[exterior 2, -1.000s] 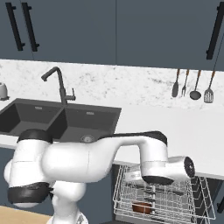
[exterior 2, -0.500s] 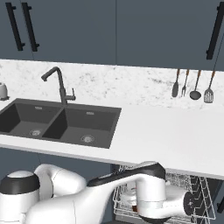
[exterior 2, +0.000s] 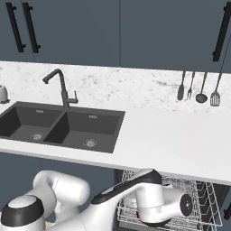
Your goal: Pick up the cup and bowl from the counter, place them in the dishwasher, and close the dishwasher door.
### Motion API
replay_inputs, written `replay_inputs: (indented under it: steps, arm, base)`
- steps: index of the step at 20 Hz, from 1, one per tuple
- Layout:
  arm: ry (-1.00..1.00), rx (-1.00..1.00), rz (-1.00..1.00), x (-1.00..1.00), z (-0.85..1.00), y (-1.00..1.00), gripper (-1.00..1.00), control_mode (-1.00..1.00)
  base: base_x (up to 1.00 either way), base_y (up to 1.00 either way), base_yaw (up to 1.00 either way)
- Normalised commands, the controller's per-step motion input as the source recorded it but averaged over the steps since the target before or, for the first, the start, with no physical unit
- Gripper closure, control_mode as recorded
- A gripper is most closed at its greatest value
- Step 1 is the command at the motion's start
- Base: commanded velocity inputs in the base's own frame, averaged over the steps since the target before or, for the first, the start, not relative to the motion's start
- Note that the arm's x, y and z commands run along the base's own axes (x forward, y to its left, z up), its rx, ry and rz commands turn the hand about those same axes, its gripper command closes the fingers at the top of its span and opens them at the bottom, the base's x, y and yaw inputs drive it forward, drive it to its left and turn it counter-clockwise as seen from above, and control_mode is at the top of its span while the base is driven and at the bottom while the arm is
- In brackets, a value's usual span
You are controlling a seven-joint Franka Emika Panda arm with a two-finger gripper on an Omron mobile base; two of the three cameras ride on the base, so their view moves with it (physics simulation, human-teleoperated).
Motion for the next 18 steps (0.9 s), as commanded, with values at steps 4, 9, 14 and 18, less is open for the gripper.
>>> replay_inputs:
  steps: [4, 9, 14, 18]
  arm:
    - [0.0, 0.0, 0.0, -0.18, -0.36, -0.3, 1.0, -1.0]
    - [0.0, 0.0, 0.0, -0.01, -0.51, -0.13, 1.0, -1.0]
    - [0.0, 0.0, 0.0, 0.01, -0.62, -0.3, 1.0, -1.0]
    - [0.17, 0.0, 0.0, 0.49, -0.51, -0.03, 1.0, -1.0]
  base:
    - [0.0, 0.0, 0.0]
    - [0.0, 0.0, 0.0]
    - [0.0, 0.0, 0.0]
    - [0.0, 0.0, 0.0]
